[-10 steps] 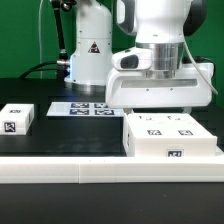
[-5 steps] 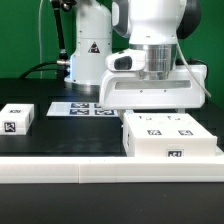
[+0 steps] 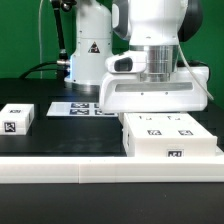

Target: Assemble cabinet

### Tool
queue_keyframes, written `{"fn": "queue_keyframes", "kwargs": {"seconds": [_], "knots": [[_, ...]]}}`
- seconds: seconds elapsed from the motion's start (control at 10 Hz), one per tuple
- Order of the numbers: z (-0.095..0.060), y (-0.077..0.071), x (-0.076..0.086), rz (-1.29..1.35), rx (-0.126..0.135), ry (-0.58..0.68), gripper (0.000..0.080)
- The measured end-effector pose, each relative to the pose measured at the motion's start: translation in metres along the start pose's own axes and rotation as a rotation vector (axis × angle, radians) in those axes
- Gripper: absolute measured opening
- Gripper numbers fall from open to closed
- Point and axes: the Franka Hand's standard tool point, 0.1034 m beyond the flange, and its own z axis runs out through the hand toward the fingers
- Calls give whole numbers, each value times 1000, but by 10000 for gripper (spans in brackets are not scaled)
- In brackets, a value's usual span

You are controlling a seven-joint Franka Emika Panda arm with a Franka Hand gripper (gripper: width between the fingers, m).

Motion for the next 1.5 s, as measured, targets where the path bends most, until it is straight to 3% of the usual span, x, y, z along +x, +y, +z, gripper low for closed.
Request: {"fn": "queue_keyframes", "kwargs": {"seconds": [0.6, 0.7, 0.8, 1.0, 1.1, 1.2, 1.3, 1.4, 1.5], "knots": [[1, 1, -1, -6, 0, 0, 774], [1, 1, -1, -9, 0, 0, 588], [1, 0, -1, -10, 0, 0, 588], [1, 0, -1, -11, 0, -1, 219], [1, 0, -1, -12, 0, -1, 219], [1, 0, -1, -13, 0, -1, 110], [1, 0, -1, -13, 0, -1, 110], [1, 0, -1, -13, 0, -2, 20], [1, 0, -1, -14, 0, -2, 5]]}}
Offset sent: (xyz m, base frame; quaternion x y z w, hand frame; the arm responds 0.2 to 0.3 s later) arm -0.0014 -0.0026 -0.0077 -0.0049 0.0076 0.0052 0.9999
